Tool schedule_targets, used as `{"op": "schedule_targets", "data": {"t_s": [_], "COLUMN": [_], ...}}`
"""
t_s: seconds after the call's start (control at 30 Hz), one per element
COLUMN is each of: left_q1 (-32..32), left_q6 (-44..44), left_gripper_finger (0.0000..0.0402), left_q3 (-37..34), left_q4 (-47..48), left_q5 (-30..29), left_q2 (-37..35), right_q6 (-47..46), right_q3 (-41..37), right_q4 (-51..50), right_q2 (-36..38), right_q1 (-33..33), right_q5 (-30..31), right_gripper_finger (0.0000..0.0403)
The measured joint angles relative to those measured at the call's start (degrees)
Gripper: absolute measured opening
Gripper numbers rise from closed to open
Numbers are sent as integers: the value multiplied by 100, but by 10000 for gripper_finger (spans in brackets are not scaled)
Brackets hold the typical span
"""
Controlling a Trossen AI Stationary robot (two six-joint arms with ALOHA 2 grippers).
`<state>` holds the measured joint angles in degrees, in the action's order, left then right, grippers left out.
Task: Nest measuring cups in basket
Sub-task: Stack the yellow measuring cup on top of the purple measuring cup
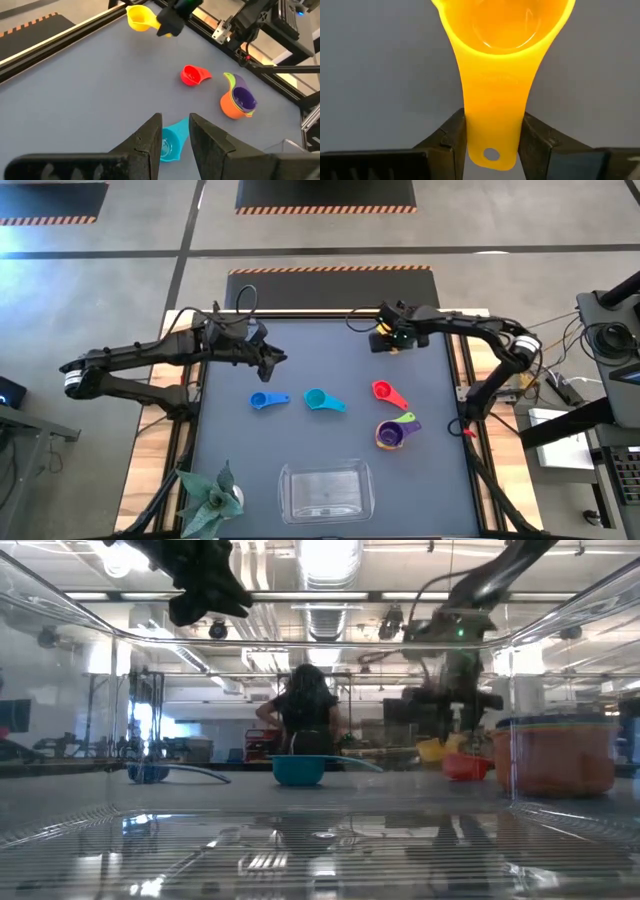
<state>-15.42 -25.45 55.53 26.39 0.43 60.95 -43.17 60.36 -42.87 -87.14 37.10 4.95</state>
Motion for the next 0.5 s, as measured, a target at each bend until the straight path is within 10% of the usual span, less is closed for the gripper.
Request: {"op": "schedule_targets", "data": {"t_s": [0.5], "left_q1": [-7], "left_q6": [373], "left_gripper_finger": [79], "left_q3": [-70], "left_q4": [-412], "left_q5": [0], "left_q2": [0], "right_q6": [1983], "right_q3": [-33], "right_q4": [-438], "right_q2": [2153], "right_q1": [-2003], "right_q5": [-653], "right_gripper_finger": [121]}}
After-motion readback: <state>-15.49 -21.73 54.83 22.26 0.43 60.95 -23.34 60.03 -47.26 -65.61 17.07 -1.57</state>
